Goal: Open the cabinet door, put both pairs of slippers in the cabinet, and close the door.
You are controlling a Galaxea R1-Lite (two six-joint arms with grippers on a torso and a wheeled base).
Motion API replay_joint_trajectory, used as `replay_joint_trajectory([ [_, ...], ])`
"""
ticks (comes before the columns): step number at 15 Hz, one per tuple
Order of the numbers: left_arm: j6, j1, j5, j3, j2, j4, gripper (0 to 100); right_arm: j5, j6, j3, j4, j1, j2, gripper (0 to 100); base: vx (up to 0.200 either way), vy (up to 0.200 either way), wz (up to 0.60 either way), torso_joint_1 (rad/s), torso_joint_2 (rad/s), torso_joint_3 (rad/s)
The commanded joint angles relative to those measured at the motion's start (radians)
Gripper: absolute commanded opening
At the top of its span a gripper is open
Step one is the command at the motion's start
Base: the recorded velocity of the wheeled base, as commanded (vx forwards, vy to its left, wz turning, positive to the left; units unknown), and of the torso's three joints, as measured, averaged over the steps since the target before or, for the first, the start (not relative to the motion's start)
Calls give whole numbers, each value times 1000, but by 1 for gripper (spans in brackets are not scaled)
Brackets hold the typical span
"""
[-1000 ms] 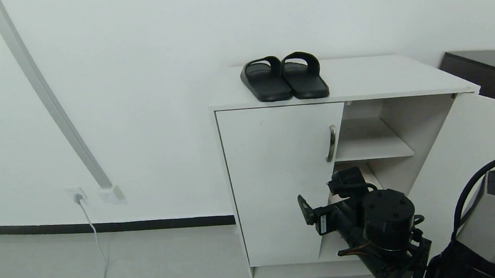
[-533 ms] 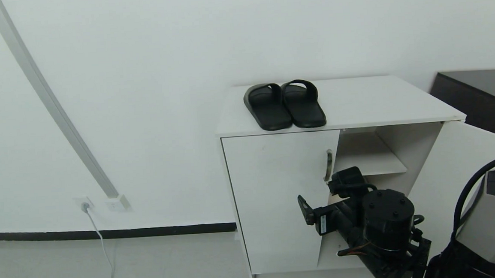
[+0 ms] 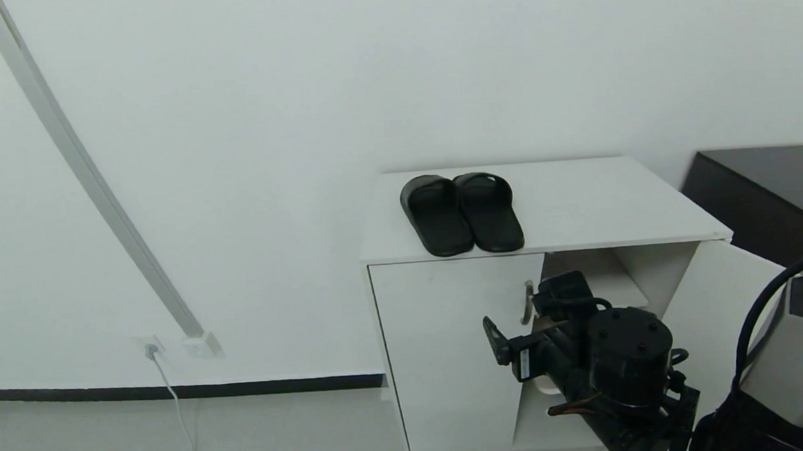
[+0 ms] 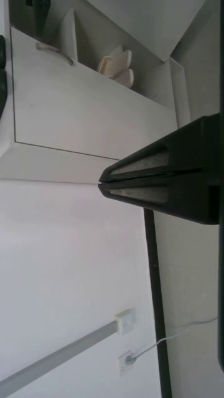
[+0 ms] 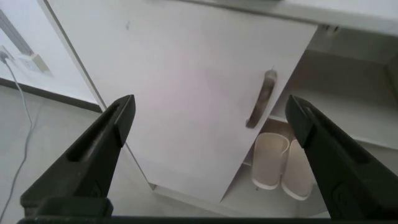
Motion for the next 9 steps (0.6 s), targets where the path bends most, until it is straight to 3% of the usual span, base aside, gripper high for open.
replay_joint_trajectory([
  [1,1,0,0,0,1,0,0,0,0,-2,0,0,1,100,0,0,0,251,-579,-334],
  [5,1,0,0,0,1,0,0,0,0,0,-3,0,8,100,0,0,0,267,-592,-333],
  [9,1,0,0,0,1,0,0,0,0,-2,-2,2,8,100,0,0,0,195,-429,-229],
])
